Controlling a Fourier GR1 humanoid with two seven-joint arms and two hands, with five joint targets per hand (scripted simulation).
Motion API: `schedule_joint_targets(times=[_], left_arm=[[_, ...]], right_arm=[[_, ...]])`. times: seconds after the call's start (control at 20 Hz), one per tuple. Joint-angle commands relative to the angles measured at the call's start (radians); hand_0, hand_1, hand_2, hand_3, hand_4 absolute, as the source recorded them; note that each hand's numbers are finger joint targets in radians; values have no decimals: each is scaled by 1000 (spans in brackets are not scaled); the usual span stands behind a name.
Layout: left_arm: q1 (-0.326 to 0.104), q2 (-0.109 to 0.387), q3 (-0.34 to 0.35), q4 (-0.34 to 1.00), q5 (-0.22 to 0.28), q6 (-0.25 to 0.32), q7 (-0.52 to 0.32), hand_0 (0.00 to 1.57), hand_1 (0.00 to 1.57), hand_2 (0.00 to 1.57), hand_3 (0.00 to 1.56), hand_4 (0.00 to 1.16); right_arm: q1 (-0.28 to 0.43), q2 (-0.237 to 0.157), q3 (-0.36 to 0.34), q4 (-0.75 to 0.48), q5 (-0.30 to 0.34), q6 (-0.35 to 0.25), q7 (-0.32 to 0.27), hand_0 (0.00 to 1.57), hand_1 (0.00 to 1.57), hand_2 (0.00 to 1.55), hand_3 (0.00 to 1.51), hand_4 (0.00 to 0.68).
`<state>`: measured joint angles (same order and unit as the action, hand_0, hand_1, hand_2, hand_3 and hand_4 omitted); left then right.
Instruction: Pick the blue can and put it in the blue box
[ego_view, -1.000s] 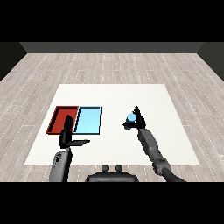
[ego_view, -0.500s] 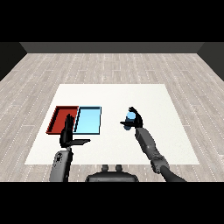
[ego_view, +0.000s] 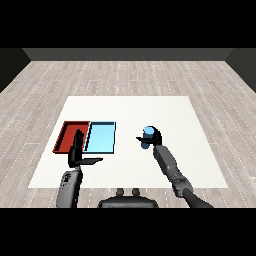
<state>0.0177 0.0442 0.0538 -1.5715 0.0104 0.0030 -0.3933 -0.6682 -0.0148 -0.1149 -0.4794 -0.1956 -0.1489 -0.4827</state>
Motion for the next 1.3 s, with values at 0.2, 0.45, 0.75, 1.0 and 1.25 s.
schedule_joint_targets(times=[0.2, 0.45, 0.75, 1.0, 1.25], left_arm=[[14, -28, -44, -42, -15, 11, 46, 0, 0, 0, 0, 0], [3, 10, -12, 22, 21, -51, -4, 0, 0, 0, 0, 0], [-44, -43, -113, 33, -13, -25, 43, 0, 0, 0, 0, 0], [-73, -44, -143, 73, -10, 8, 21, 0, 0, 0, 0, 0], [-95, -44, -196, 47, 6, 45, 68, 0, 0, 0, 0, 0]], right_arm=[[46, 14, 125, -167, 24, -102, -24, 1451, 1451, 1470, 1348, 477], [51, 4, 115, -215, 69, -54, -40, 1459, 1459, 1480, 1354, 518], [46, 14, 255, -364, 12, -140, 64, 1451, 1451, 1472, 1377, 532], [113, 6, 218, -505, 67, -88, 124, 1444, 1444, 1468, 1345, 556], [247, -18, 233, -689, 84, -56, 187, 1444, 1444, 1468, 1345, 556]])
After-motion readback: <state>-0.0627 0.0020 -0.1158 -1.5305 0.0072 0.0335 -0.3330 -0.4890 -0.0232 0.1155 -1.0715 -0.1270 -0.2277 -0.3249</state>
